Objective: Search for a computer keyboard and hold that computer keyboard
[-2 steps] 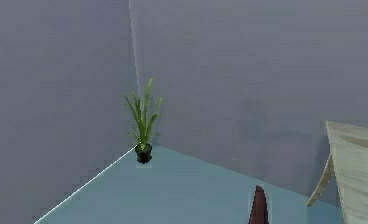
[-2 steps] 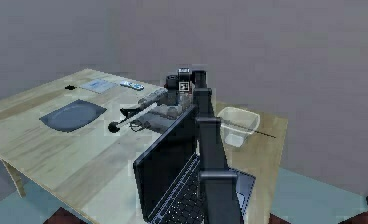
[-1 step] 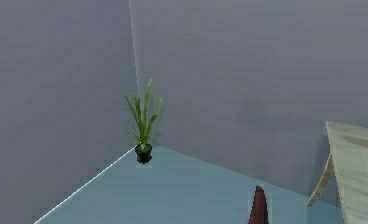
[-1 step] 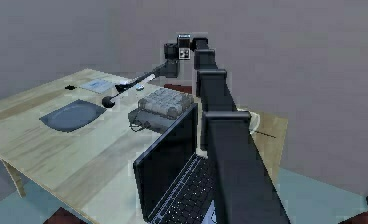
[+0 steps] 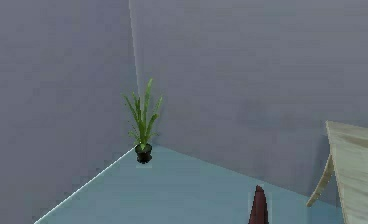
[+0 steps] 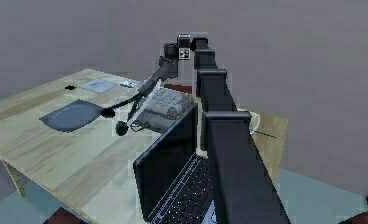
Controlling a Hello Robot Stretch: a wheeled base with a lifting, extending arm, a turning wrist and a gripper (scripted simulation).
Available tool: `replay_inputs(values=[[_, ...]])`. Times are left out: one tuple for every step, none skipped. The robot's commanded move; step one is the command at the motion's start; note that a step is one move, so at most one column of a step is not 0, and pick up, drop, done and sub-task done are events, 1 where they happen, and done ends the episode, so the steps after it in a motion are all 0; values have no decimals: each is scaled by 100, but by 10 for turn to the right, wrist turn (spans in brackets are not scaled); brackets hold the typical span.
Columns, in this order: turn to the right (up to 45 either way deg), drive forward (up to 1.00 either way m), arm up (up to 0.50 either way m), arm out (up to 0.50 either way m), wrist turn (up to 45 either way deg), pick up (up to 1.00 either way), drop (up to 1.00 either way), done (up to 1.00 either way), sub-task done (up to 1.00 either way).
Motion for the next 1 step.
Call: replay_inputs(values=[[0,0,0,-48,0,0,0,0,0]])
